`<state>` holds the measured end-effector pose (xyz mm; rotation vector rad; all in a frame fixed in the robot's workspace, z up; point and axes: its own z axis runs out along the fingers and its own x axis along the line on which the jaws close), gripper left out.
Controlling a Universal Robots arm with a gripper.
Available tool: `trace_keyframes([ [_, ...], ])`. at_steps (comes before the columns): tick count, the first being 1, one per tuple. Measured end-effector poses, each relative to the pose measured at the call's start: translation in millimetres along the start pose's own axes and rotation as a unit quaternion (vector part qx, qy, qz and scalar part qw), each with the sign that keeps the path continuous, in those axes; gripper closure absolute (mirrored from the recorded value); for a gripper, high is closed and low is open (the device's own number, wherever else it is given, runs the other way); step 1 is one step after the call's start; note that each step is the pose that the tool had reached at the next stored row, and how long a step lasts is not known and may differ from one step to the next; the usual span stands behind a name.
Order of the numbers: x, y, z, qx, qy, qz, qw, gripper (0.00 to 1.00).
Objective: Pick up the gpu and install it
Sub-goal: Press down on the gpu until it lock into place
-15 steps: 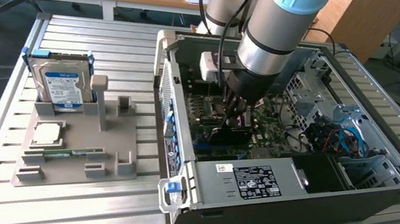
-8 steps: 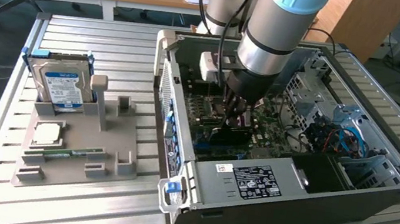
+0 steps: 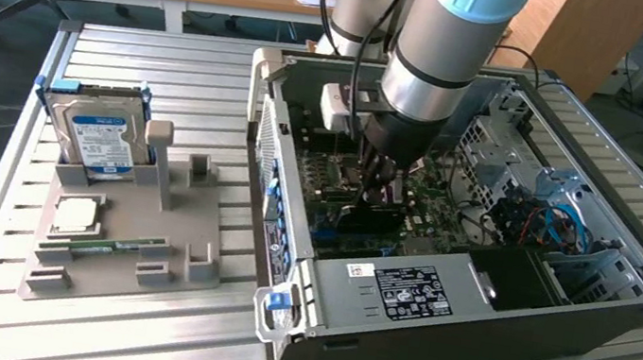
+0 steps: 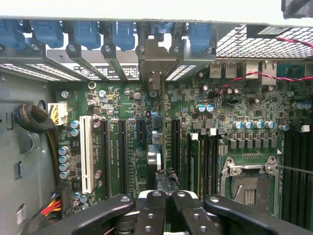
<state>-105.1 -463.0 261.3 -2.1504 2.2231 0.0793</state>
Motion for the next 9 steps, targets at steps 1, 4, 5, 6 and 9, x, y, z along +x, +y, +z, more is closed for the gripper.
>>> trace_keyframes([
  [1, 0.0, 0.0, 0.0, 0.0, 0.0, 0.0, 1.0, 0.89],
  [4, 0.0, 0.0, 0.1, -0.0001, 0.0, 0.0, 1.0, 0.89],
  [5, 0.0, 0.0, 0.1, 0.0, 0.0, 0.0, 1.0, 0.89],
  [6, 0.0, 0.0, 0.1, 0.0, 0.0, 0.0, 1.0, 0.89],
  [9, 0.0, 0.0, 0.2, 0.0, 0.0, 0.0, 1.0, 0.89],
])
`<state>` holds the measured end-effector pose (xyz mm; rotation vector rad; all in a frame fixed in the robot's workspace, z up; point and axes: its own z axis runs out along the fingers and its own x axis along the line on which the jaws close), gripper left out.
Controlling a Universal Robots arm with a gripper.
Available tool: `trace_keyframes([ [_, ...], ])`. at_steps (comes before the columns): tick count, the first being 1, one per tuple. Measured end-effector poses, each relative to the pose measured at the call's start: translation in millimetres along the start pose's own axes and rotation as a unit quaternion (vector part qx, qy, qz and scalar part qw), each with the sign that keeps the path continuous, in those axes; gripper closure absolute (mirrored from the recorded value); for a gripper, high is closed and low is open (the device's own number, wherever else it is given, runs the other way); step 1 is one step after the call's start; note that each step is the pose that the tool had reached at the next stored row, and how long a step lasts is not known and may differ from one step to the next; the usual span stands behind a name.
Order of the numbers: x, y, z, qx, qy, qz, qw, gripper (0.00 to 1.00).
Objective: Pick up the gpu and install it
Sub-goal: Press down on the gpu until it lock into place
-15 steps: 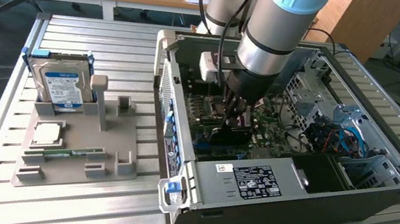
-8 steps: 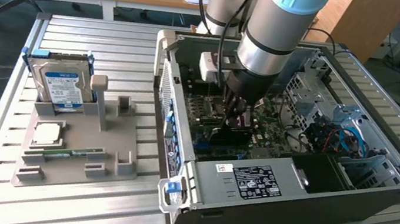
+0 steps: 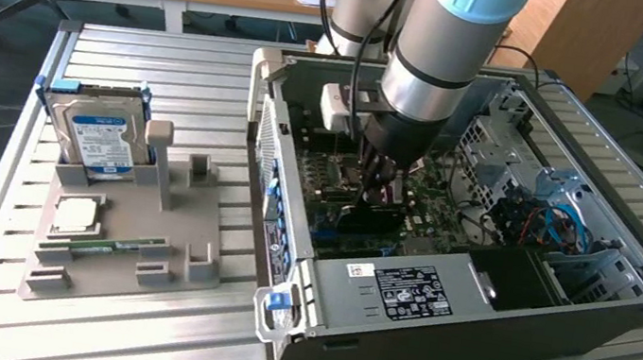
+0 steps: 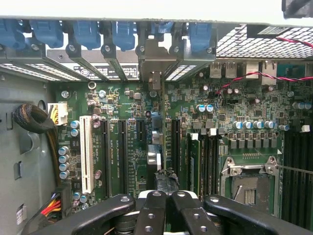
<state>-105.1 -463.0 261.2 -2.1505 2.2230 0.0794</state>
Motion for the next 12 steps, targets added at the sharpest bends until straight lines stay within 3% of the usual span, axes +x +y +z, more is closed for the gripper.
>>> trace_keyframes([
  [12, 0.0, 0.0, 0.3, 0.0, 0.0, 0.0, 1.0, 0.89],
])
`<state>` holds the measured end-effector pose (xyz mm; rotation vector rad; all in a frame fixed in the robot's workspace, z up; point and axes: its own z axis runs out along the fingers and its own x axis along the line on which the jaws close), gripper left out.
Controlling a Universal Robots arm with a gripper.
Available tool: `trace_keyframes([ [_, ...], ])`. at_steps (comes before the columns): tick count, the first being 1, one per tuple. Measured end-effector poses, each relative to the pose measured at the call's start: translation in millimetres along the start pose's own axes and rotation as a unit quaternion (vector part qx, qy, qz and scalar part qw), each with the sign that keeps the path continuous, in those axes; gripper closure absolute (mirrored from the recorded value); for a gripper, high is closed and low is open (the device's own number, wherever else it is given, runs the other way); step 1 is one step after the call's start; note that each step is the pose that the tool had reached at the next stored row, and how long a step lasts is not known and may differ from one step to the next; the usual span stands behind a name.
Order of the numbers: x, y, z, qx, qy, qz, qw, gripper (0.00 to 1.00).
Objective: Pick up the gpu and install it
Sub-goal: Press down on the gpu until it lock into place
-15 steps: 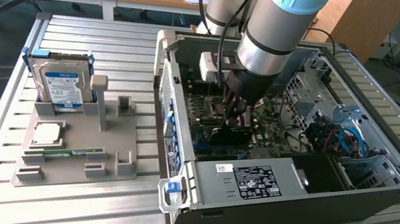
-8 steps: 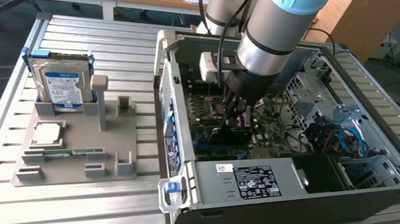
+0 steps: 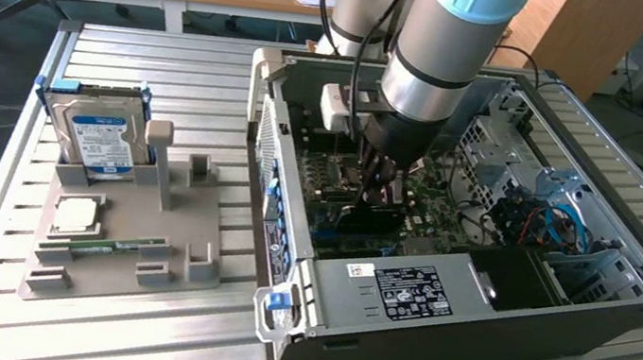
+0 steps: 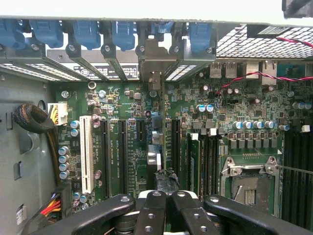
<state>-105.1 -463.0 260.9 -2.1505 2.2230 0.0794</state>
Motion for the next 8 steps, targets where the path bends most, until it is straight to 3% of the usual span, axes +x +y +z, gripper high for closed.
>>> trace_keyframes([
  [8, -0.4, 0.1, -5.2, 0.0, 0.0, 0.0, 1.0, 0.89],
])
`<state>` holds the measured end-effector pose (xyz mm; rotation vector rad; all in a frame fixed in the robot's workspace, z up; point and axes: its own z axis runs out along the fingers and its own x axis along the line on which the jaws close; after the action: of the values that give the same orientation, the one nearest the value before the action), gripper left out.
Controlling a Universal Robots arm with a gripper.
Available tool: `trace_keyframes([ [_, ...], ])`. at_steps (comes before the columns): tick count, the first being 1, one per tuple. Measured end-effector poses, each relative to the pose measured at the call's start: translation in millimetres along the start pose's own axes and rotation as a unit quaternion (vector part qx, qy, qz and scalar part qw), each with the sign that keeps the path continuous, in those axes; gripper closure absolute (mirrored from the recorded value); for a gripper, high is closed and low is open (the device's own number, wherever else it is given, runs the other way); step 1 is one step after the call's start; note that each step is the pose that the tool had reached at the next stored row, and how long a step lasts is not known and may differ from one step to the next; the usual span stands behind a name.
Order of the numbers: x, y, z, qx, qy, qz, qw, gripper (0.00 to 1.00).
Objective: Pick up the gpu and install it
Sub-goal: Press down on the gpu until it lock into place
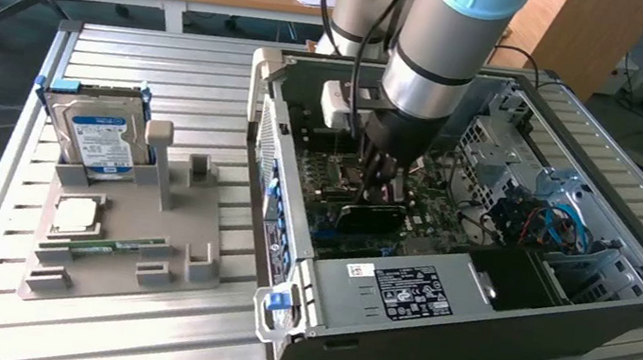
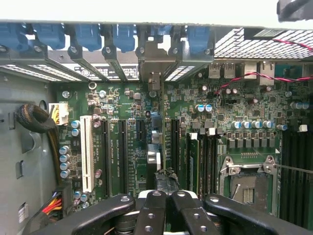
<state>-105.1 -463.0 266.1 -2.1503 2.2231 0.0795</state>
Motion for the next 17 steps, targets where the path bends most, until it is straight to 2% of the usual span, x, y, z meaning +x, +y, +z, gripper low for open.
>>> trace_keyframes([
  [10, -1.2, 0.0, -17.1, 0.0, 0.0, 0.0, 1.0, 0.89],
  [17, -2.5, 0.0, -35.4, 0.0, 0.0, 0.001, 1.0, 0.89],
])
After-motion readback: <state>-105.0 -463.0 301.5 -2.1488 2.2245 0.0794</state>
